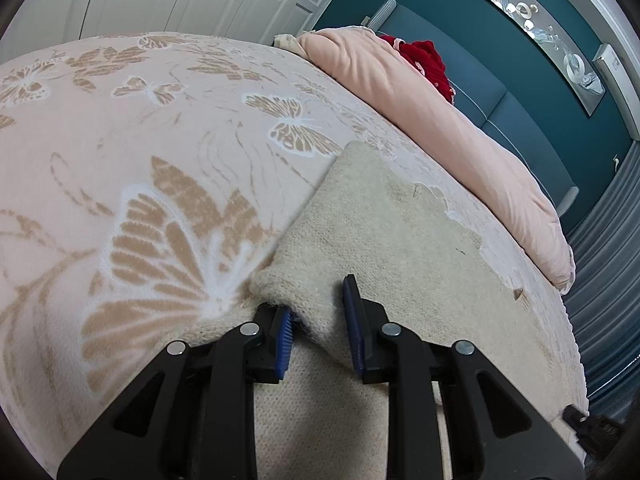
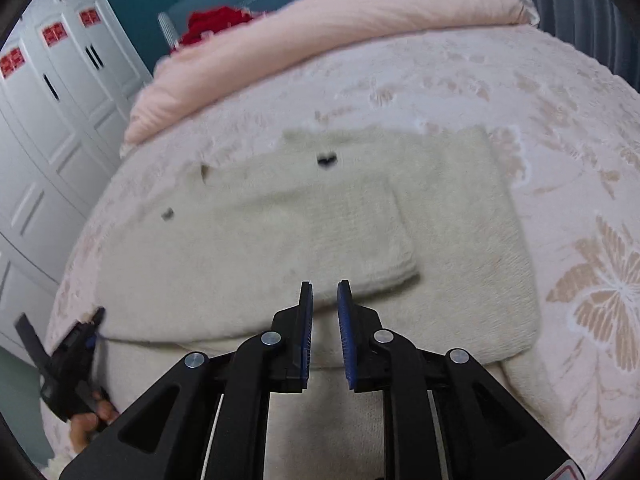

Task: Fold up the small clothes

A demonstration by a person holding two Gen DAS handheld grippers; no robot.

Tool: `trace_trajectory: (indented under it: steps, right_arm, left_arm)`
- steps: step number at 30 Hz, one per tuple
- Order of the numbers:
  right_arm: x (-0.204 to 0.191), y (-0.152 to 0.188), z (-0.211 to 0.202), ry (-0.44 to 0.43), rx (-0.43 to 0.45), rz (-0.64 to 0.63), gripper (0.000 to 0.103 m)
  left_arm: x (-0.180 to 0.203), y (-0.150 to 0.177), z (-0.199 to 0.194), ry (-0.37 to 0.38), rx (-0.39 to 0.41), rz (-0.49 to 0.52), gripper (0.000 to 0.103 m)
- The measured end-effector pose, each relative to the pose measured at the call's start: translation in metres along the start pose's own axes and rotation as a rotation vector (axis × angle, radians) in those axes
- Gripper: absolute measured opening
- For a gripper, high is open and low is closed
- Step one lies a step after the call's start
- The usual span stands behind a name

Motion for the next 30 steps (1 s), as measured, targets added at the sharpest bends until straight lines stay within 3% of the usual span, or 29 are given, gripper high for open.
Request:
trace_trajectory:
  steps: [1, 5, 7, 8, 10, 13, 14, 15, 16, 17, 19, 22, 25, 27, 30]
  right_arm:
    - [0.004, 0.004, 0.012, 0.008, -0.037, 0.022, 0.011]
    - [0.003, 0.002, -0.018, -0.015, 0.082, 0.043, 0.015]
    - [0.010, 0.007, 0.003, 0.028, -0.003, 0.029, 0.022]
    - [0.014, 0.010, 0.010, 0.020, -0.020, 0.028, 0.017]
    - [0.017, 0.008, -0.007, 0.010, -0.009, 0.060, 0.017]
    - [0.022, 0.015, -0.056, -0.012, 0.035, 0.093, 0.029]
    - [0.026, 0.023, -0.074, -0.019, 0.041, 0.091, 0.041]
    - [0.033, 0.033, -0.091, -0.014, 0.044, 0.090, 0.056]
    - [0.042, 0.046, -0.109, -0.005, 0.050, 0.095, 0.063]
    - [0.053, 0.064, -0.126, 0.005, 0.053, 0.099, 0.070]
    - [0.074, 0.102, -0.153, 0.050, 0.038, 0.095, 0.077]
    - [0.103, 0.165, -0.179, 0.129, -0.026, 0.103, 0.078]
    - [0.121, 0.217, -0.194, 0.121, -0.083, 0.149, 0.078]
    - [0.129, 0.240, -0.198, 0.083, -0.102, 0.209, 0.078]
    - [0.130, 0.259, -0.194, 0.021, -0.121, 0.289, 0.079]
  left_arm:
    - [0.000, 0.000, 0.000, 0.000, 0.000, 0.000, 0.022]
    - [0.000, 0.000, 0.000, 0.002, 0.001, -0.001, 0.022]
    - [0.000, 0.000, 0.001, 0.001, 0.001, 0.000, 0.022]
    - [0.000, 0.000, 0.001, 0.001, 0.000, 0.000, 0.022]
    - [0.000, 0.000, 0.001, 0.000, -0.004, -0.003, 0.023]
    - [0.004, -0.004, -0.007, 0.013, -0.048, -0.007, 0.029]
    - [0.005, -0.003, -0.016, 0.015, -0.078, 0.007, 0.037]
    - [0.006, -0.002, -0.030, 0.018, -0.105, 0.023, 0.057]
    - [0.004, 0.002, -0.048, 0.010, -0.125, 0.039, 0.071]
    - [-0.001, 0.008, -0.070, -0.006, -0.132, 0.056, 0.094]
    - [-0.016, 0.021, -0.116, -0.012, -0.145, 0.085, 0.097]
    - [-0.049, 0.047, -0.166, -0.051, -0.263, 0.094, 0.098]
    - [-0.084, 0.076, -0.203, -0.058, -0.370, 0.037, 0.098]
    - [-0.087, 0.088, -0.226, -0.035, -0.340, 0.074, 0.098]
    - [-0.083, 0.102, -0.229, -0.029, -0.364, 0.089, 0.098]
Point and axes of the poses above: each gripper's, at about its wrist camera, not at the fingertips, and z roughly the way its jaws point, x to its right, y to its underside, the point moved 3 cm from there along z, roughly the way its jaws point, and after that the axes turned 2 degrees about y, right-handed, at the moved point
